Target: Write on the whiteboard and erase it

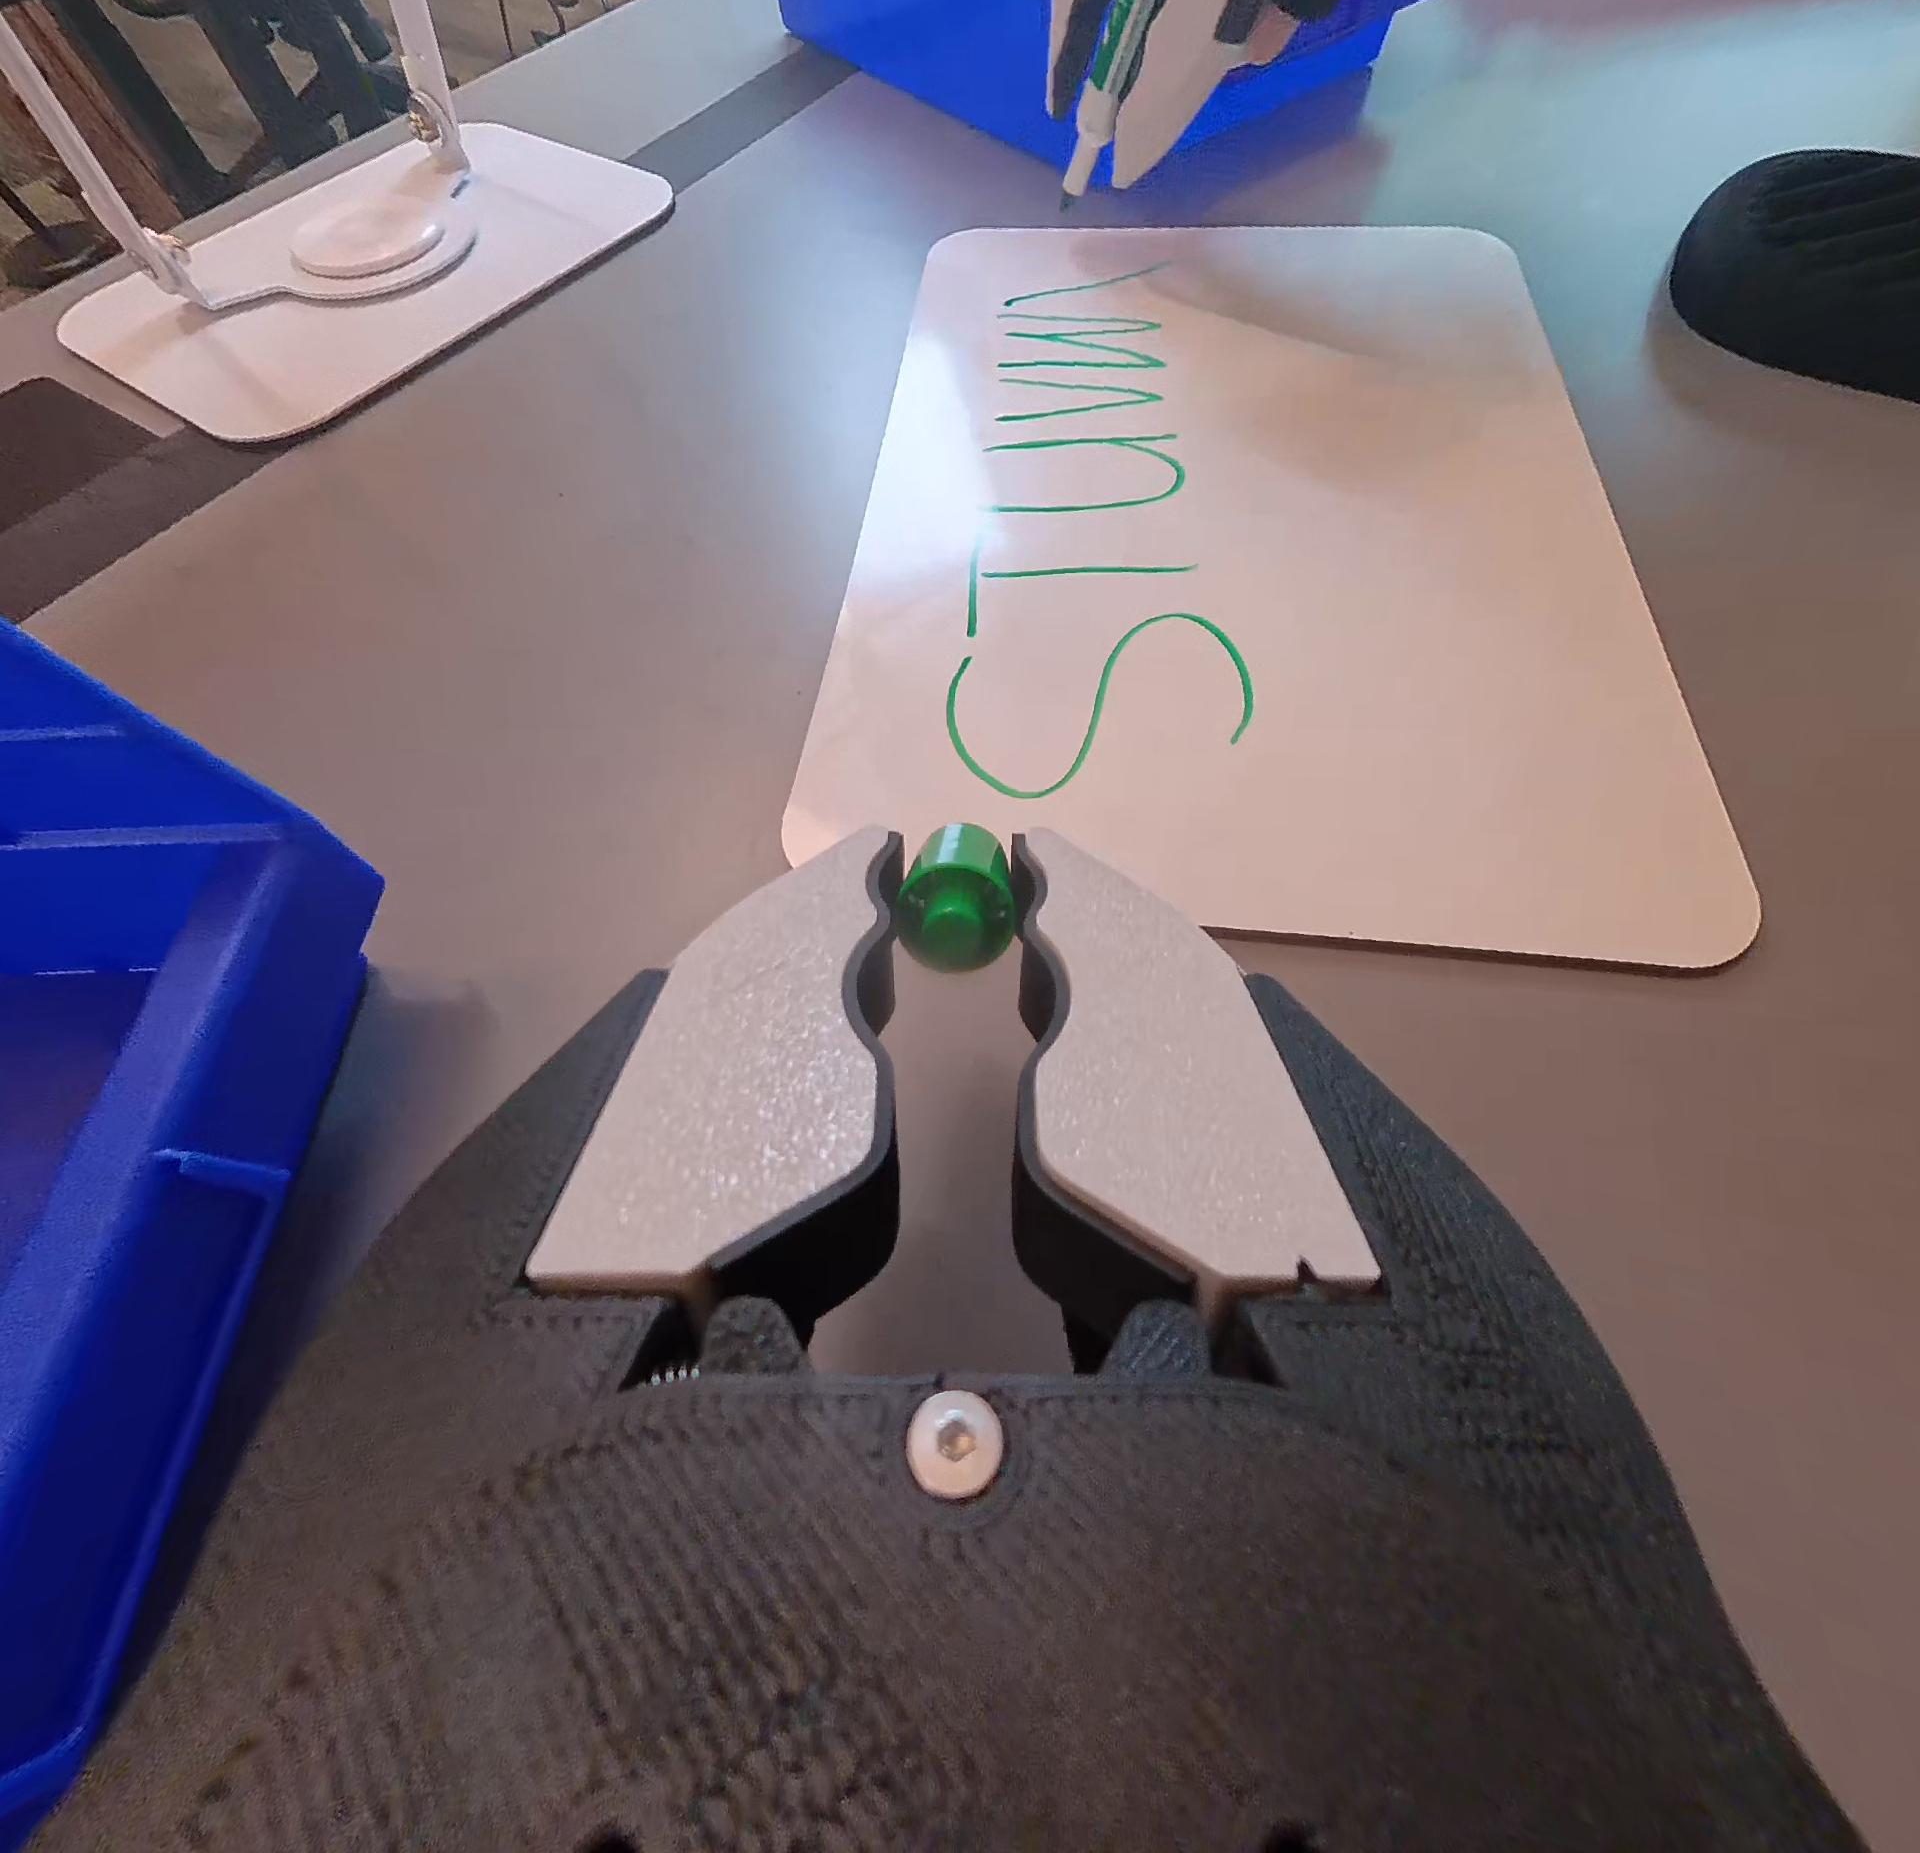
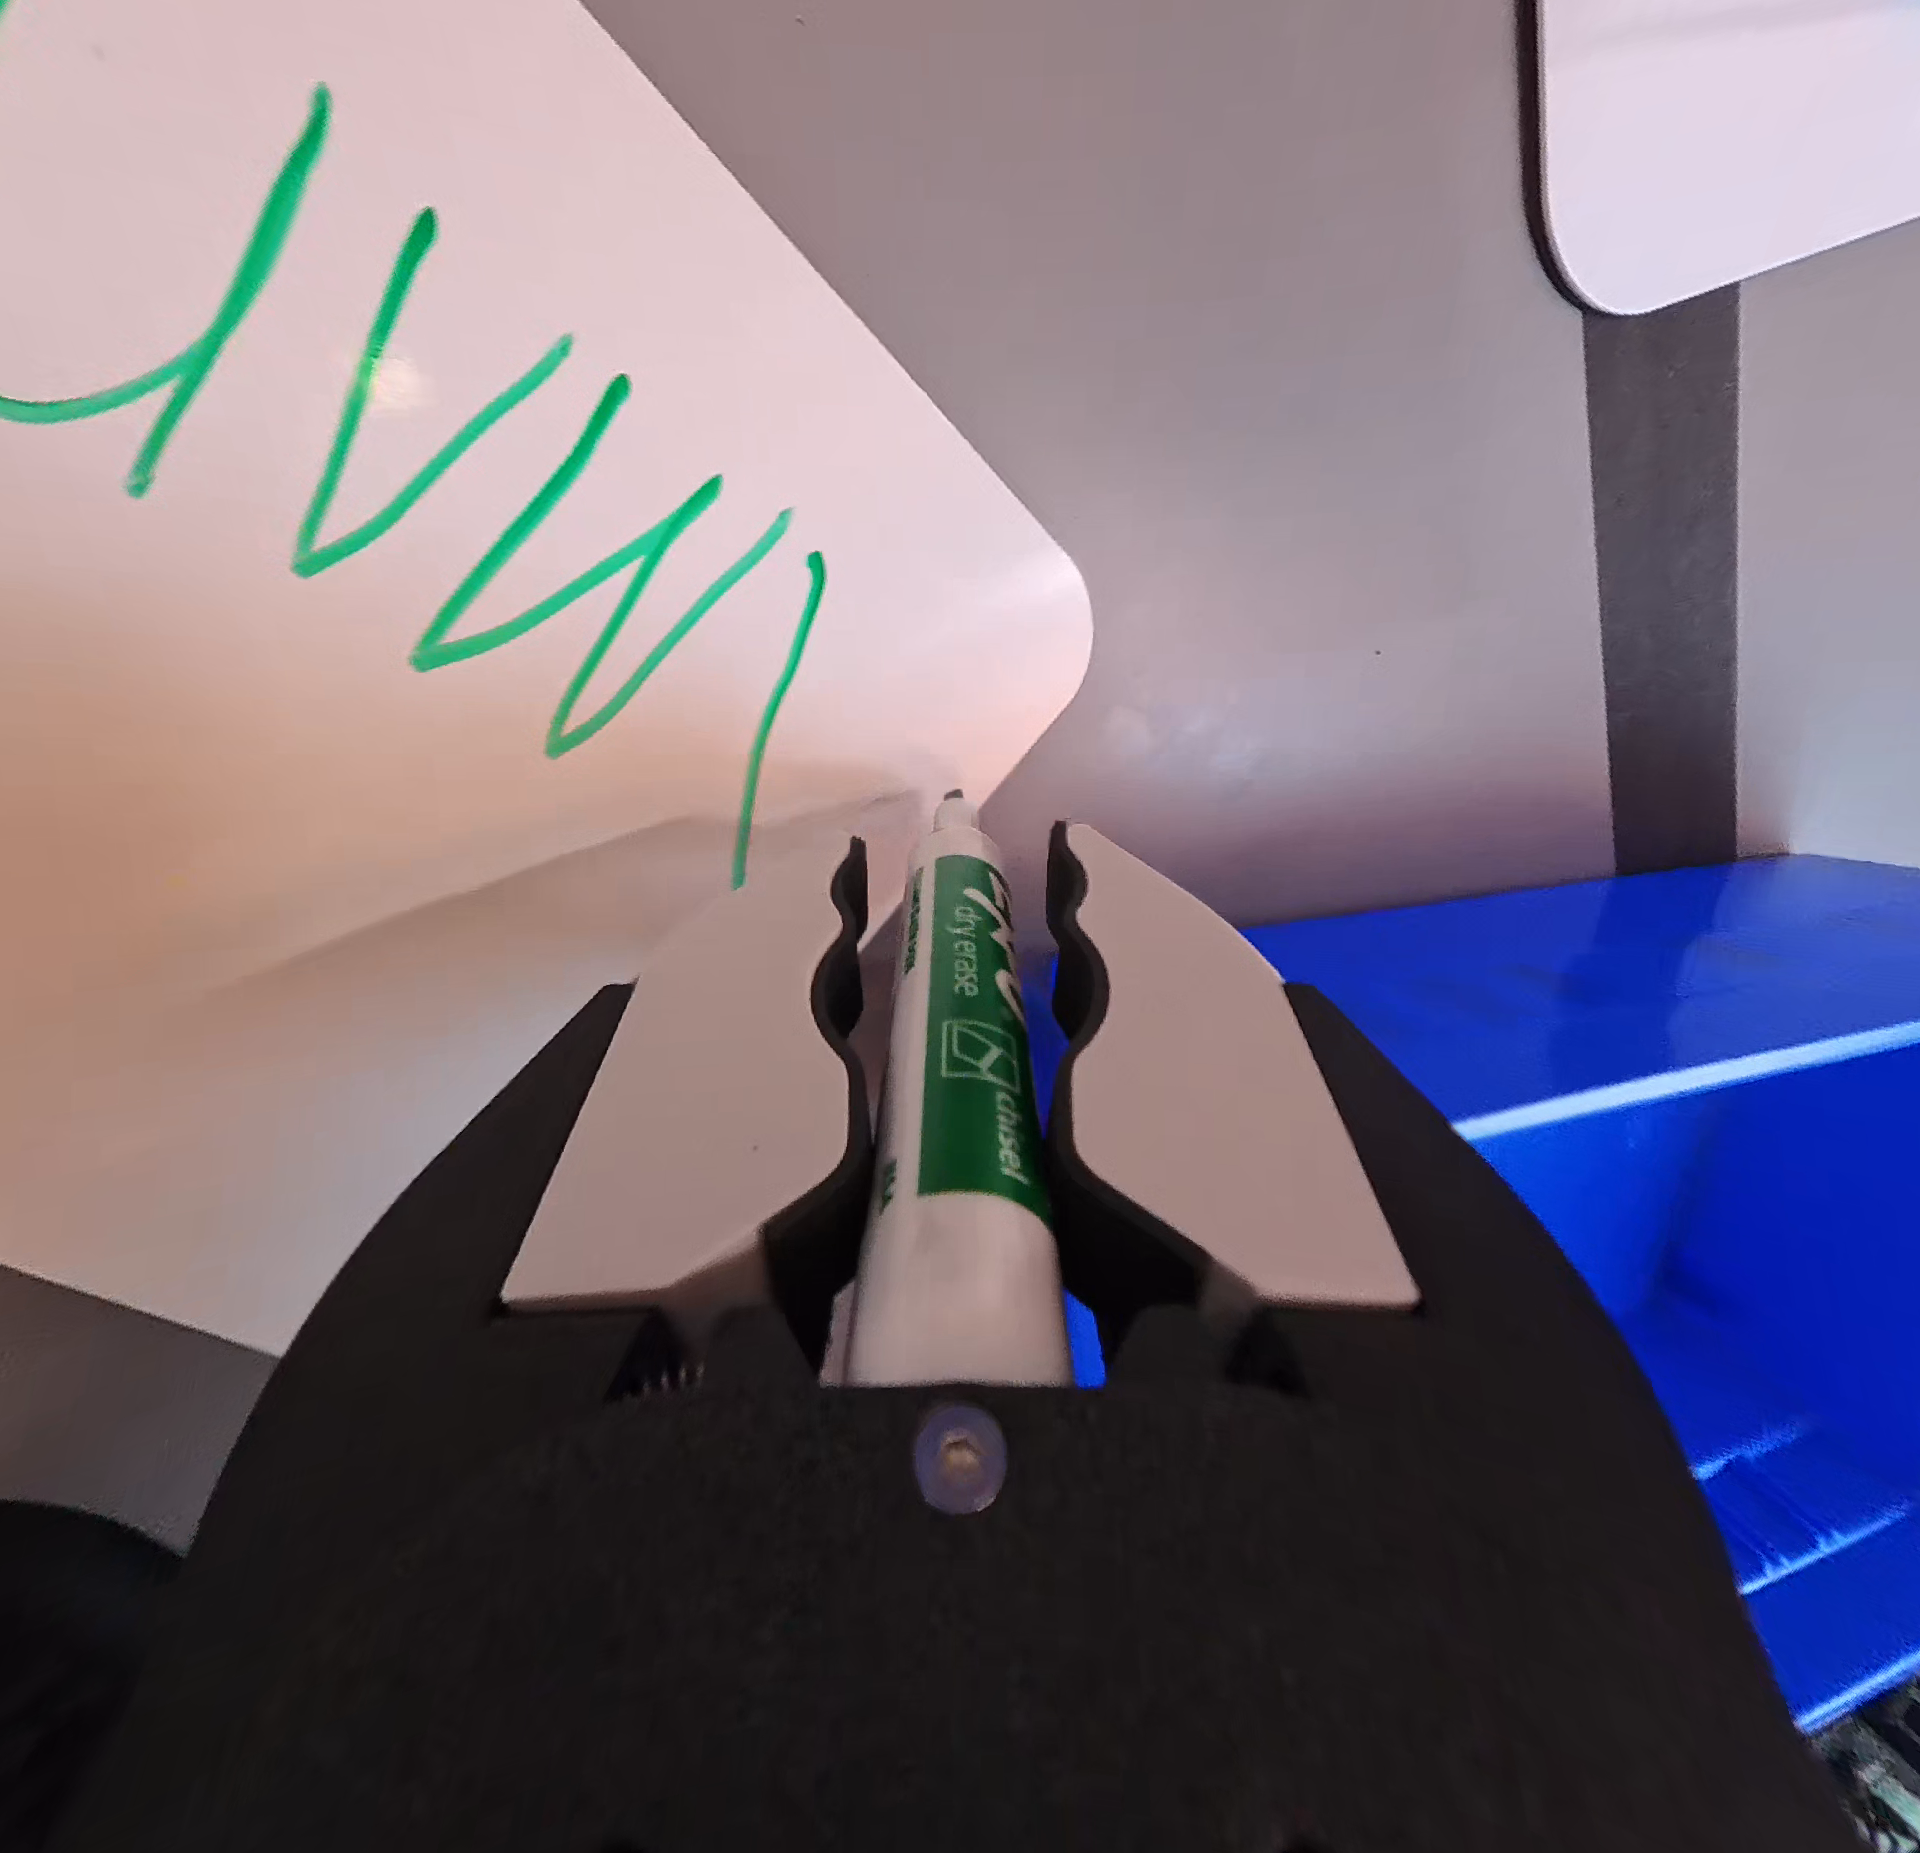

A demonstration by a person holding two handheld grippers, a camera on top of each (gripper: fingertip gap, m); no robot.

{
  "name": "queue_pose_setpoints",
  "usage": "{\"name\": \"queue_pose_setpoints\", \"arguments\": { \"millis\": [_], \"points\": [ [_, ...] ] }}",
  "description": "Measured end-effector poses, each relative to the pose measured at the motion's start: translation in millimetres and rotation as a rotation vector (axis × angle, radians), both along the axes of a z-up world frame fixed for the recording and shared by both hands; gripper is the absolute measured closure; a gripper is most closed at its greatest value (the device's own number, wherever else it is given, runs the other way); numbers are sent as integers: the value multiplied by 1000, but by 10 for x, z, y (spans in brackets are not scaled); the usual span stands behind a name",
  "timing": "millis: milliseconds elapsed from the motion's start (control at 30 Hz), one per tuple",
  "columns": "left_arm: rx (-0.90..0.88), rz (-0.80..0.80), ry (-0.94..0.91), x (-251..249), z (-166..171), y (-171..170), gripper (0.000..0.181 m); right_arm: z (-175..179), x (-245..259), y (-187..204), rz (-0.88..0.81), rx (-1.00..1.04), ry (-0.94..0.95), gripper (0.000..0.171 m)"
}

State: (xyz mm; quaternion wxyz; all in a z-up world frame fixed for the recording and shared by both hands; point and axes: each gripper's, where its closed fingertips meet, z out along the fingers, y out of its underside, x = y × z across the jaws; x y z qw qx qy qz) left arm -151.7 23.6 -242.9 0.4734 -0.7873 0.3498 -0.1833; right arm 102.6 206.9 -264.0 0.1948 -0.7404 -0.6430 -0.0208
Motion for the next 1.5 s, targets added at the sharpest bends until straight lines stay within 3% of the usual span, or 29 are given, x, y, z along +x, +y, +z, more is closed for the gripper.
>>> {"name": "queue_pose_setpoints", "arguments": {
  "millis": [1233, 1367, 1500],
  "points": [
    [21, 2, -12, -12, 80, -9, 162, -113, -76, 114, -46, 15, -83, 138],
    [18, 0, -11, -9, 71, -9, 162, -113, -72, -33, -31, -25, -65, 138],
    [19, -2, -12, -5, 78, -13, 162, -113, -95, -443, 17, -83, -43, 138]
  ]
}}
